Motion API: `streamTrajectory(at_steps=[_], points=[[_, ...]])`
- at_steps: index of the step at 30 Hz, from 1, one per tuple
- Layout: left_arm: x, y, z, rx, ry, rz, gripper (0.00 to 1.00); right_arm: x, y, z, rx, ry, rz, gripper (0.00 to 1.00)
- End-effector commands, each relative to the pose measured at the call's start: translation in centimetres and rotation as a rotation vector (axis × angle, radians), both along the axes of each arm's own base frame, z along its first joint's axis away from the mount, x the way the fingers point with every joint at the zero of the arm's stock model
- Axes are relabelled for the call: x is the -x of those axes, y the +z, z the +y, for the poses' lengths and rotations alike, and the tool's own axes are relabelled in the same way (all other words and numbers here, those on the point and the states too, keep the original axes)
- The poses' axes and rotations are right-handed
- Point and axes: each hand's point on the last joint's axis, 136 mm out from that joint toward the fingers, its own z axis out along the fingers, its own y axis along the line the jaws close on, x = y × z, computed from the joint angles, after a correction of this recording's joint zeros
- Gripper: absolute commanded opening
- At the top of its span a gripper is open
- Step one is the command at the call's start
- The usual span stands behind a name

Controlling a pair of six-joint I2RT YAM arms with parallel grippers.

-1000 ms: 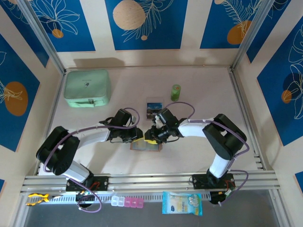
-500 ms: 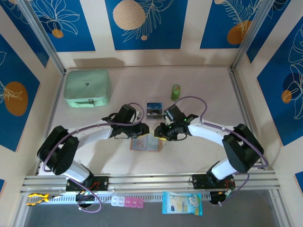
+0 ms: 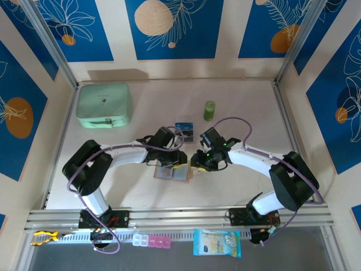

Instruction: Take the credit cards out of the card holder

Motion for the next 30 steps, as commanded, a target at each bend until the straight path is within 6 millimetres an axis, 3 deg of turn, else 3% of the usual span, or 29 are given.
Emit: streamTrajectory(at_steps=[1, 11, 19, 24, 30], points=[[-0.1, 0.4, -1.3, 0.035, -0.025, 0.001, 0.36, 0.8, -0.9, -0.6, 0.025, 0.007, 0.033, 0.39], [0.3, -0.9, -1.3, 0.027, -0.030, 0.030, 0.37, 0.9, -0.7, -0.9, 0.039, -0.005, 0.024, 0.39], [-0.4, 0.6, -1.3, 0.037, -0.035, -0.015, 0.37, 0.9, 1.2, -1.4, 0.018, -0.019, -0.033, 0.41], [-1.4, 1.8, 0.5, -0.011, -0.024, -0.062, 0.37, 1.2, 0.4, -0.6, -0.010, 0.004, 0.008, 0.41], [-1.9, 1.0, 4.3, -0.095, 0.007, -0.067, 0.37, 1.5, -1.4, 0.8, -0.007, 0.042, 0.061, 0.39]])
